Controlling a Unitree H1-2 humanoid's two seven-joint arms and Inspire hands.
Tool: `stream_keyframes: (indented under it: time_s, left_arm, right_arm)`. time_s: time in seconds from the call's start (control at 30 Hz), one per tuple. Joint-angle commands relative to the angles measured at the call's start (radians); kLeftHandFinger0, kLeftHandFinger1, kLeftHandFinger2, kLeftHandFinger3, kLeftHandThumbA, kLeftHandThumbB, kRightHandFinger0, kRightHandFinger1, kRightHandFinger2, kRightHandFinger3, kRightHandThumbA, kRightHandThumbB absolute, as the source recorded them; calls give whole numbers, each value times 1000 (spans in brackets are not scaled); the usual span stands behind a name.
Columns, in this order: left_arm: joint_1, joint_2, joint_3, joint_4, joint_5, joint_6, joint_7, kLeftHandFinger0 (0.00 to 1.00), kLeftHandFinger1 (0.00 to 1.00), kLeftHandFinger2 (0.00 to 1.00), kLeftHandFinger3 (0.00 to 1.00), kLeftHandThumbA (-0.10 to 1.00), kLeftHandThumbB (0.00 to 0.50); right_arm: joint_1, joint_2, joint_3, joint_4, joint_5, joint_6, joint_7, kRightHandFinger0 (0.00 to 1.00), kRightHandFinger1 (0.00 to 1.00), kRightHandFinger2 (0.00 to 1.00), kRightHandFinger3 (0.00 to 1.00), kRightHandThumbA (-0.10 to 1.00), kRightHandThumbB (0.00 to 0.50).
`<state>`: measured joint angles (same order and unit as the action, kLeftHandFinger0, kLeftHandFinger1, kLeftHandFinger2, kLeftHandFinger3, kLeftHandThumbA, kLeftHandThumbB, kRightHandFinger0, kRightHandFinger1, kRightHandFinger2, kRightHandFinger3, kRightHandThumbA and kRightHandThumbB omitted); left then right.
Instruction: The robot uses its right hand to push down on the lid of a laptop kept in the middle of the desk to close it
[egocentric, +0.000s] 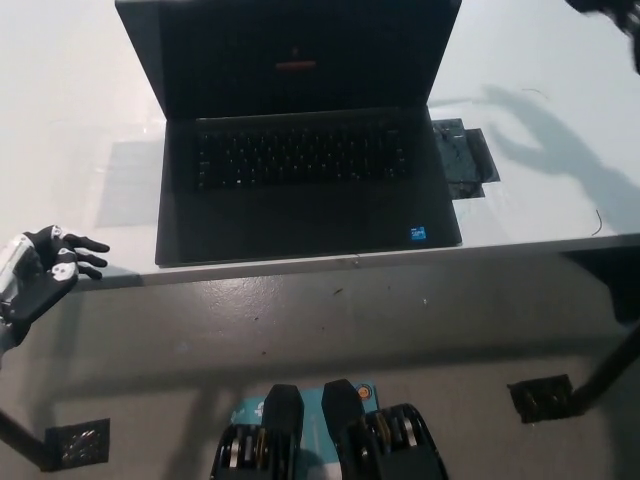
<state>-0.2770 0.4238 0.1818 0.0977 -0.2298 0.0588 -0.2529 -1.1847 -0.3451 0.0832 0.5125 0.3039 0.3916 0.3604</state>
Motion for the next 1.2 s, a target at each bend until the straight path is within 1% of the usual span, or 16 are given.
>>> stream_keyframes:
  time_s: [0.0, 0.03, 0.2, 0.27, 0.33, 0.4, 0.47, 0.53, 0.57, 0.63, 0.67, 0.83, 0.93, 1.03, 1.07, 1.17]
  left_arm:
    - [-19, 32, 16, -32, 9, -24, 2, 566, 545, 548, 476, -57, 139]
    - [-17, 32, 16, -30, 5, -27, -2, 571, 544, 546, 481, -64, 135]
    - [-22, 32, 11, -22, 11, -48, -8, 553, 531, 529, 467, -84, 135]
    - [-27, 34, 6, -14, 16, -58, -11, 550, 526, 525, 466, -82, 132]
    - [-28, 31, 1, -33, 23, -33, -3, 570, 537, 535, 463, -55, 143]
    - [-33, 26, 0, -33, 4, -22, -13, 541, 512, 520, 467, -92, 137]
    - [-35, 31, -8, -30, 25, -41, -12, 549, 517, 522, 474, -89, 128]
    - [-38, 33, -11, -33, 30, -34, -11, 576, 545, 546, 482, -78, 125]
    - [-43, 32, -13, -28, 29, -36, -13, 580, 550, 550, 482, -75, 127]
    - [-41, 33, -13, -37, 28, -27, -12, 596, 564, 562, 486, -85, 122]
    - [-39, 32, -12, -42, 28, -17, -9, 612, 577, 572, 485, -65, 130]
    - [-49, 31, -16, -19, 29, -62, -23, 590, 554, 551, 495, -86, 118]
    - [-47, 27, -15, -23, 29, -56, -17, 586, 549, 547, 504, -84, 118]
    - [-47, 27, -13, -27, 25, -45, -18, 573, 547, 547, 504, -93, 121]
    - [-47, 29, -14, -25, 24, -48, -22, 588, 563, 555, 496, -80, 121]
    - [-59, 32, -8, -21, 25, -48, -17, 594, 570, 564, 494, -72, 121]
  right_arm:
    - [-181, 33, 45, 113, -82, -149, 57, 1000, 1000, 839, 976, 284, 330]
    - [-194, 45, 51, 144, -90, -162, 56, 1000, 1000, 839, 971, 274, 339]
    - [-261, 89, 86, 291, -134, -238, 62, 1000, 1000, 862, 962, 265, 305]
    - [-281, 106, 115, 340, -174, -285, 63, 1000, 1000, 926, 966, 293, 301]
    - [-301, 130, 140, 413, -206, -321, 49, 1000, 1000, 922, 949, 215, 282]
    - [-300, 141, 147, 454, -218, -334, 41, 1000, 1000, 919, 925, 167, 271]
    - [-295, 152, 152, 501, -233, -368, 33, 1000, 1000, 914, 896, 194, 283]
    - [-286, 163, 140, 558, -231, -383, 22, 1000, 1000, 867, 868, 173, 322]
    - [-275, 160, 139, 563, -235, -397, 27, 1000, 1000, 871, 877, 162, 299]
    - [-267, 163, 137, 596, -242, -415, 34, 1000, 1000, 878, 920, 187, 311]
    - [-258, 159, 156, 612, -270, -420, 26, 1000, 1000, 905, 931, 225, 317]
    - [-220, 140, 149, 631, -285, -413, 26, 1000, 1000, 940, 953, 198, 323]
    - [-198, 125, 148, 634, -297, -411, 25, 1000, 1000, 1000, 945, 246, 322]
    - [-164, 113, 139, 602, -291, -398, 40, 1000, 1000, 970, 954, 233, 321]
    - [-135, 105, 141, 581, -294, -392, 41, 1000, 1000, 1000, 966, 223, 323]
    - [-125, 103, 127, 571, -282, -373, 49, 1000, 1000, 1000, 973, 211, 323]
